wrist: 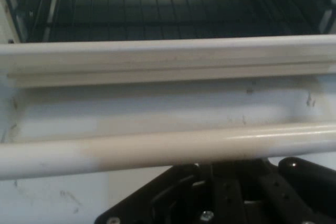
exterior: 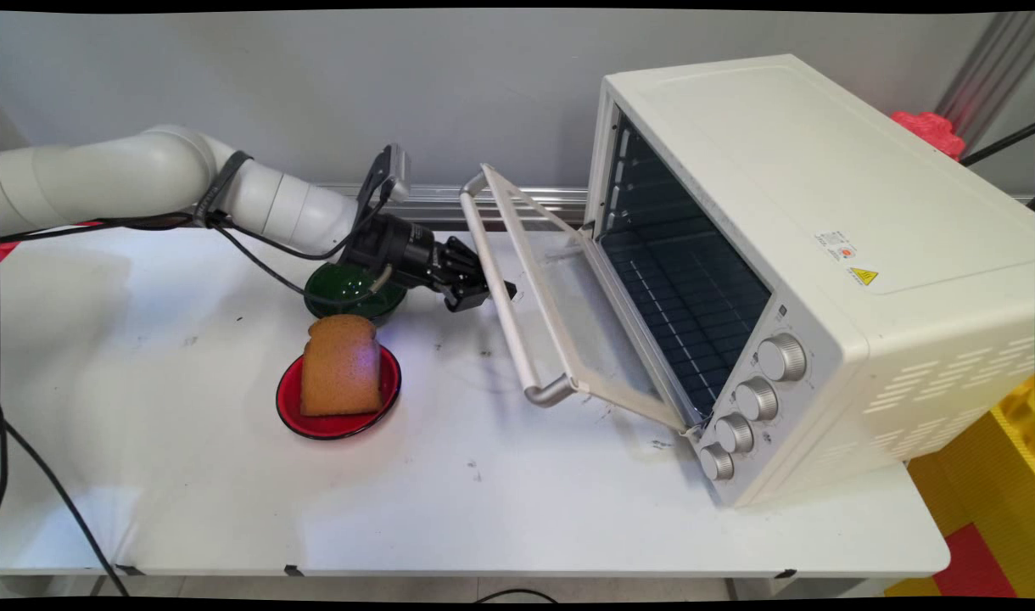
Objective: Close the oven
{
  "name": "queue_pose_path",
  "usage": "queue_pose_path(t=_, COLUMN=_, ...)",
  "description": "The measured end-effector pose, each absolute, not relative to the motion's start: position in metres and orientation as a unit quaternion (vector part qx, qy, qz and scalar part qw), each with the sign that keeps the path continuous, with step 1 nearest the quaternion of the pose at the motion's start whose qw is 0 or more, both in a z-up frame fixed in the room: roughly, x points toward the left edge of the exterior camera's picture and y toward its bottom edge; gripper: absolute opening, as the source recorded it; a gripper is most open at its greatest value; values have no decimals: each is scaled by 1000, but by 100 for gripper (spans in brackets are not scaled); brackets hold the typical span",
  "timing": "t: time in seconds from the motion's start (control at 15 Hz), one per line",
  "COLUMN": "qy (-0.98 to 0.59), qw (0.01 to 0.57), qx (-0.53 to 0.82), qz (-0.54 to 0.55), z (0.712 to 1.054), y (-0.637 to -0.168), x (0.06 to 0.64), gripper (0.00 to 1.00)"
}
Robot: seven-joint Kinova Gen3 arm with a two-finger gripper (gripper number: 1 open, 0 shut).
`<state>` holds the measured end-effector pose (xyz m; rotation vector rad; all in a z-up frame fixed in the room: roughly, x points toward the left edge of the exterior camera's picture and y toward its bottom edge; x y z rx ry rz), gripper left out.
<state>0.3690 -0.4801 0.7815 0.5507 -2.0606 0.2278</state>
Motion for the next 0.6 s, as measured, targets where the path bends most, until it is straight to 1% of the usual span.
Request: queue_pose_path(t=0.6, qy=-830, qw=505, qx=216, qz=100, z=795, y=-495, x=354, gripper=0)
